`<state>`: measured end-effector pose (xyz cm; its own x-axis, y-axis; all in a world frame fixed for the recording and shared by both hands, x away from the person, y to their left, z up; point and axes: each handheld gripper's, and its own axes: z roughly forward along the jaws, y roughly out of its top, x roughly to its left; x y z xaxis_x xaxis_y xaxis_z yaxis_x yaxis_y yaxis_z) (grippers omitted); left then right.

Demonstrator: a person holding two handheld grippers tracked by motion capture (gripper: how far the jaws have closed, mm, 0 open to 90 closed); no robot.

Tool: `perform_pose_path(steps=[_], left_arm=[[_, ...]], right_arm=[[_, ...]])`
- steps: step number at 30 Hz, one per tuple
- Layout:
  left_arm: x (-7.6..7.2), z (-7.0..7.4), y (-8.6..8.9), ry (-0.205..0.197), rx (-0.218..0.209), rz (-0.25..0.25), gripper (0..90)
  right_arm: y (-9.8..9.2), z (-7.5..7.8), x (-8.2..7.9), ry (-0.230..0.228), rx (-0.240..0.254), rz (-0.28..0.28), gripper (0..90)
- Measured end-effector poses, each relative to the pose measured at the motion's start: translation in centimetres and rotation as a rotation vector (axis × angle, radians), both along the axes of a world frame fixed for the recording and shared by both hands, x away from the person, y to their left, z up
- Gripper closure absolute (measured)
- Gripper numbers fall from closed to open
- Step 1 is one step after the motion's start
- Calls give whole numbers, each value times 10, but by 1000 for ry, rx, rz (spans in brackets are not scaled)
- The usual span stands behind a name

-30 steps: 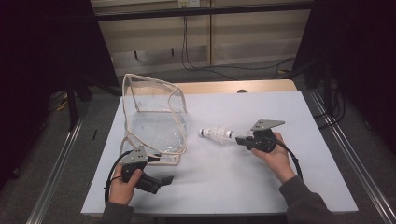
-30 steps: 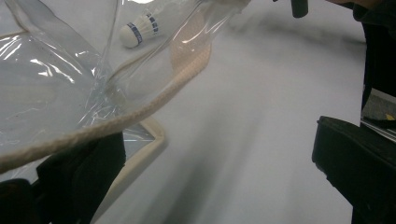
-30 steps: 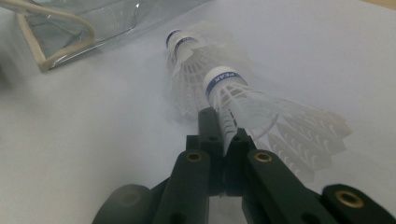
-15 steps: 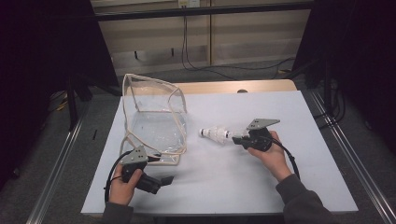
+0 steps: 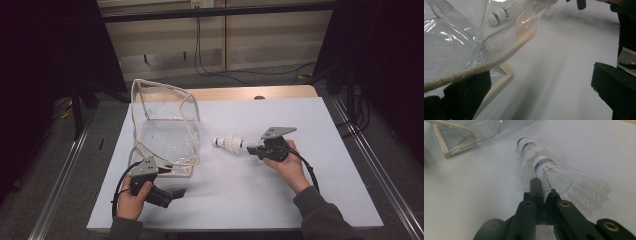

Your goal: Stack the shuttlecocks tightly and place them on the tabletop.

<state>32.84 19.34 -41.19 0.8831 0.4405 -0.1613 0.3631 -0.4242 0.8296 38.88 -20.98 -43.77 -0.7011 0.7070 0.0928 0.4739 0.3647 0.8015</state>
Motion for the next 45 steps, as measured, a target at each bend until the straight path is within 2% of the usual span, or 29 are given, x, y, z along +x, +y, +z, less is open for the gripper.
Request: perform_pose_path(steps=[45], left_arm=[[0, 0, 0, 2, -2, 0, 28]], right_arm=[[13, -1, 11, -2, 4, 22, 896]])
